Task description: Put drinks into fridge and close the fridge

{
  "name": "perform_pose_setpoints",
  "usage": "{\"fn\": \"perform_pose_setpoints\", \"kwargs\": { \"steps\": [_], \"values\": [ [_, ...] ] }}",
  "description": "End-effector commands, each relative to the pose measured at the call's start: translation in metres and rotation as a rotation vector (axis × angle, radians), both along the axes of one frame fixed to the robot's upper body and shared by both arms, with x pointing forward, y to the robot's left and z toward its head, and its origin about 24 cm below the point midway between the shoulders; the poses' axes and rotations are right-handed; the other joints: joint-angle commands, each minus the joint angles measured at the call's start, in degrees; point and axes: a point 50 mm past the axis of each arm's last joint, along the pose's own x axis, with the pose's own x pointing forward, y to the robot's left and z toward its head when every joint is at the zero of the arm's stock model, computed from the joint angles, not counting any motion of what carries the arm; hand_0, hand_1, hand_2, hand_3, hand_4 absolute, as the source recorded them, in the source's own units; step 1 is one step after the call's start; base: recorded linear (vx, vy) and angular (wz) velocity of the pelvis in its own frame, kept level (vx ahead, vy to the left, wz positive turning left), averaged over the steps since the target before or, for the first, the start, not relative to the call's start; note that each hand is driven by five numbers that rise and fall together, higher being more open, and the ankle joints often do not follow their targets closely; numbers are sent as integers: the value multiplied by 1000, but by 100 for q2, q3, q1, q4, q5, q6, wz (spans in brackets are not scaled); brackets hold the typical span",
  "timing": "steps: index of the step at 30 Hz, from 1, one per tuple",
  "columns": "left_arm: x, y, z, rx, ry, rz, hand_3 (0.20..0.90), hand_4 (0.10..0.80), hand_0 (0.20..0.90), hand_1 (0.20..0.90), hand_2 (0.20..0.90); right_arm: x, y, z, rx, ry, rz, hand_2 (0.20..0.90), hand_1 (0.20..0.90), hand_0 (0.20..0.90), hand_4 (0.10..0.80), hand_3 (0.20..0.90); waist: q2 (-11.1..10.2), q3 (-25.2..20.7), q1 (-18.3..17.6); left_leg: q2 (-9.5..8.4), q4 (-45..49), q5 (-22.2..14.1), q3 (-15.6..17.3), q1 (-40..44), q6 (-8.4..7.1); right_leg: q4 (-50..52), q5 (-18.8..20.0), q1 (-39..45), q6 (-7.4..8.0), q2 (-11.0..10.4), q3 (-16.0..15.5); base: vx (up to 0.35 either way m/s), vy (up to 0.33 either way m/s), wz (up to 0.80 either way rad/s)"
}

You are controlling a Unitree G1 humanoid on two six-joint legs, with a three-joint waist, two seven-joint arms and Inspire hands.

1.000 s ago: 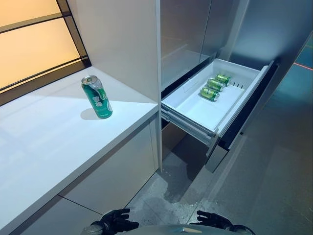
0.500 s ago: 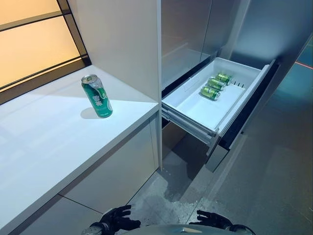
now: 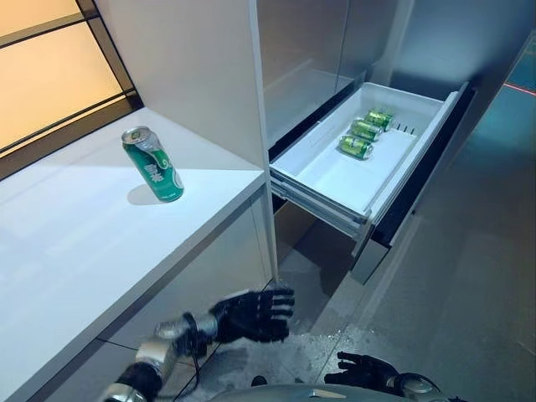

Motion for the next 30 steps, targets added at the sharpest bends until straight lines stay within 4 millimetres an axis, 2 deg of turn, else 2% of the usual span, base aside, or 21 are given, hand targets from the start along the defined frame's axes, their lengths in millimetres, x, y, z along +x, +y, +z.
{"fn": "perform_pose_setpoints", "kwargs": {
  "steps": [1, 2, 5, 7, 9, 10, 11, 15, 20, 26, 30],
  "values": [
    [43, -31, 104, -517, -288, -95, 900, 800, 900, 900, 900, -4, -11, 2, -33, 5, 45, 900, 900, 900, 800, 900, -3, -154, 41, -175, 198, -760, 156, 5, 174, 253, -99, -273, 412, -31, 39, 0, 0, 0],
    [46, -35, 134, -595, -378, -86, 900, 800, 900, 900, 900, -9, -10, 0, -33, 9, 45, 900, 900, 900, 800, 900, -12, -171, 41, -175, 182, -773, 150, 28, 188, 253, -109, -255, 410, -32, 52, 0, 0, 0],
    [49, -28, 180, -674, -602, 13, 900, 800, 900, 900, 900, -16, -6, -3, -33, 18, 46, 900, 900, 900, 800, 900, -25, -208, 36, -186, 150, -796, 119, 77, 208, 229, -131, -206, 404, -22, 85, 12, 2, -1],
    [53, -12, 213, -684, -768, 188, 900, 800, 900, 900, 900, -23, -4, -5, -33, 26, 44, 900, 900, 900, 800, 900, -34, -244, 39, -195, 122, -806, 76, 122, 218, 209, -152, -159, 392, -11, 93, 44, 8, -2],
    [53, 14, 244, -675, -972, 423, 900, 800, 900, 900, 900, -29, -1, -7, -34, 34, 43, 900, 900, 900, 800, 900, -46, -284, 50, -206, 99, -809, 33, 155, 220, 173, -170, -106, 385, -8, 83, 39, 11, -6],
    [52, 21, 249, -666, -1011, 479, 900, 800, 900, 900, 900, -31, 0, -7, -34, 37, 42, 900, 900, 900, 800, 900, -48, -299, 59, -210, 96, -809, 20, 161, 217, 168, -180, -95, 382, -6, 81, 45, 8, -9],
    [49, 39, 262, -636, -1136, 645, 900, 800, 900, 900, 900, -36, 3, -9, -32, 44, 42, 900, 900, 900, 800, 900, -62, -344, 74, -216, 77, -813, -8, 178, 217, 149, -198, -73, 372, 4, 65, 39, 3, -5],
    [35, 70, 284, -548, -1365, 930, 900, 800, 900, 900, 900, -42, 9, -11, -24, 56, 41, 900, 900, 900, 800, 900, -102, -442, 133, -225, 46, -807, -85, 193, 196, 115, -241, -29, 351, 22, 25, 27, 3, -2],
    [31, 82, 300, -367, -1466, 1103, 900, 800, 900, 900, 900, -40, 12, -12, -24, 63, 48, 900, 900, 900, 800, 900, -119, -521, 188, -220, 19, -791, -130, 181, 184, 131, -289, -37, 316, 47, -5, 1, 3, 1],
    [43, 88, 303, -192, -1422, 1199, 900, 800, 900, 900, 900, -33, 13, -11, -26, 60, 62, 900, 900, 900, 800, 900, -106, -540, 218, -215, 22, -778, -117, 170, 183, 176, -320, -50, 301, 62, 8, 0, 4, 2],
    [55, 97, 295, -90, -1343, 1253, 900, 800, 900, 900, 900, -29, 11, -10, -28, 60, 63, 900, 900, 900, 800, 900, -96, -522, 210, -217, 34, -771, -98, 179, 177, 192, -324, -41, 303, 64, 33, 0, 0, 0]
  ]
}}
